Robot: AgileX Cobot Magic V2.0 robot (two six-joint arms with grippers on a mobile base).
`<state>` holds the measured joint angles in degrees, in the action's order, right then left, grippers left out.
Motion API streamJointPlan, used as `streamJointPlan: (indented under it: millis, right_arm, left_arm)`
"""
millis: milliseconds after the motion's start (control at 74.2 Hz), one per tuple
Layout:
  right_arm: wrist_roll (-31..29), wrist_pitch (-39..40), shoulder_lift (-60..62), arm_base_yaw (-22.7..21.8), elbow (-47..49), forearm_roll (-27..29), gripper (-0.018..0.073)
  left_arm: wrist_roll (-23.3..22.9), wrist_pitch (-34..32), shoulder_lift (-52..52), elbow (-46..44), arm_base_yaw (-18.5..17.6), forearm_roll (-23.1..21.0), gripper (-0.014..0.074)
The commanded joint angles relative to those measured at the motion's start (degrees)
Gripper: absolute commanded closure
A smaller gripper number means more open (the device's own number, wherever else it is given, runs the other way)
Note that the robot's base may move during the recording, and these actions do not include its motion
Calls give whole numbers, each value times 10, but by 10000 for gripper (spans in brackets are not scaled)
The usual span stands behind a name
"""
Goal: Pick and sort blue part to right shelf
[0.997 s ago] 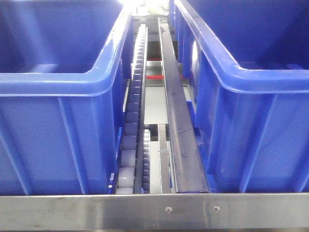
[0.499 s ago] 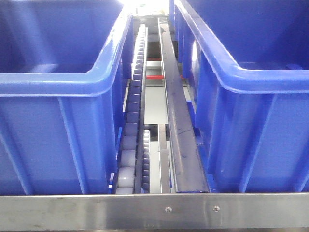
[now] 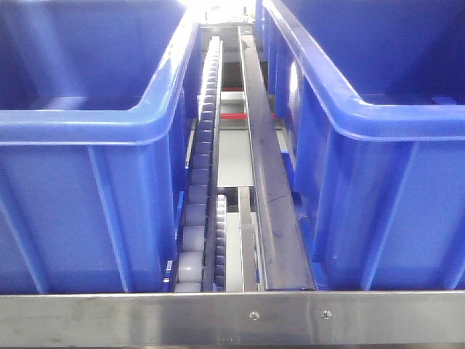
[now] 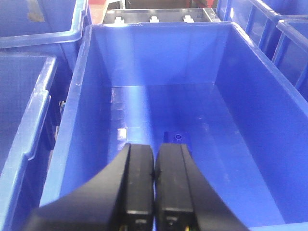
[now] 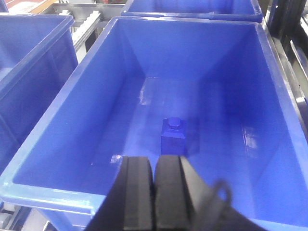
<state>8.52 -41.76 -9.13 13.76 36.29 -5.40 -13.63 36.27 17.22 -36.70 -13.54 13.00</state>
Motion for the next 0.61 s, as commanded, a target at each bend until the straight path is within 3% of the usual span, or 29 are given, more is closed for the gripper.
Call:
streamJointPlan:
  millis: [0,81,162,297,458,593]
  right_arm:
    - [-4,53,-8,2,14,-2,500]
    - [-4,53,-8,2,14,-2,500]
    - [-4,53,-8,2,14,-2,500]
    - [-4,53,-8,2,14,-2,500]
    - [-4,53,-8,2,14,-2,500]
    - [-4,53,-8,2,14,-2,500]
  left_arm:
    - [0,-42,6,-16,0,5,471]
    - [0,-42,6,-11,0,1,471]
    - [0,-40,2,1,1,-50,471]
    - [1,-59,-36,40,39,-59,471]
    - [93,-154,-115,134,114,-93,471]
    - [107,-243,-170,237,150,-110,471]
